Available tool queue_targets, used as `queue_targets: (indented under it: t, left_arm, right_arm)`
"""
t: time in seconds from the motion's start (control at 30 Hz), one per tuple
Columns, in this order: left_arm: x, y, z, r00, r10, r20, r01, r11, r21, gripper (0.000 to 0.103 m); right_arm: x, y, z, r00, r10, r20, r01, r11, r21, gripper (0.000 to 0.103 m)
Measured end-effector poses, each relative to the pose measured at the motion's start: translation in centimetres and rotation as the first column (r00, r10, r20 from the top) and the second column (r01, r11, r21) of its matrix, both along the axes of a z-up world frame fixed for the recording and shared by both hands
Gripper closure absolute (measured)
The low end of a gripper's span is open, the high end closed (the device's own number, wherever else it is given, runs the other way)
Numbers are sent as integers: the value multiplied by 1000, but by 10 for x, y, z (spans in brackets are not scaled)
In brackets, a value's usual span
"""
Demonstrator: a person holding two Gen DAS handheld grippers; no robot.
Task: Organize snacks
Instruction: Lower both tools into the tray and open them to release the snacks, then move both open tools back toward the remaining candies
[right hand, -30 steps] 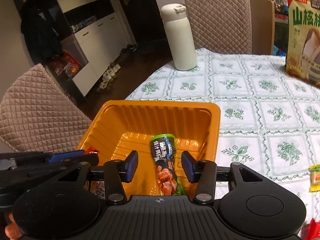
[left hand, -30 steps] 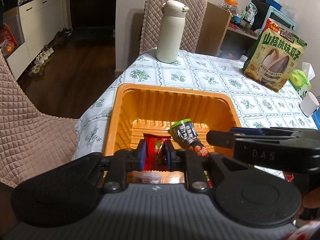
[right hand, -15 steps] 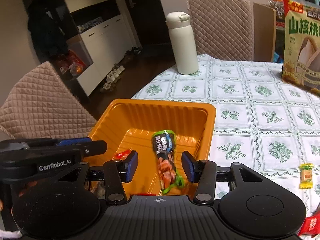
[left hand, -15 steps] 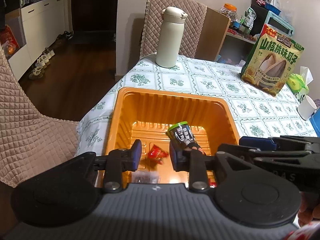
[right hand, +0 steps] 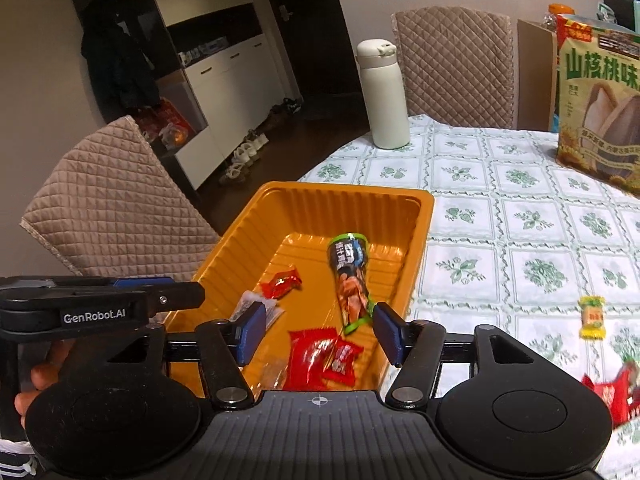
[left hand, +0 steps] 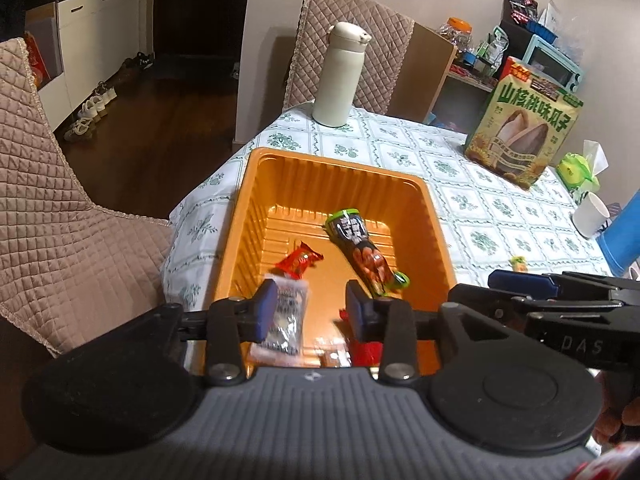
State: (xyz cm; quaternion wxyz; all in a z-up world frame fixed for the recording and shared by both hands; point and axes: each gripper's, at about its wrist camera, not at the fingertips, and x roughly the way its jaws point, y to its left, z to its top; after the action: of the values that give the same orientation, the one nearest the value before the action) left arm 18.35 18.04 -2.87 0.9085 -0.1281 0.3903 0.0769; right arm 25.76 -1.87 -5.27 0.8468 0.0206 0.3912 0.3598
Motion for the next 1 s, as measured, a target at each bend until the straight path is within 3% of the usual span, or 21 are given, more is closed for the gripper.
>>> queue_targets:
  t: [0.57, 1.0]
  left_arm:
    - [-72, -70, 7, 999, -16, -31, 16, 1000, 8, 68]
    - [-94, -125, -7, 996, -9, -88, 7, 1000, -18, 68]
  right_arm:
    - [-56, -67, 14, 1000, -1, -29, 2, 1000, 28, 37]
    - [-76, -121, 5, 997, 33, -71, -34, 999, -7, 36]
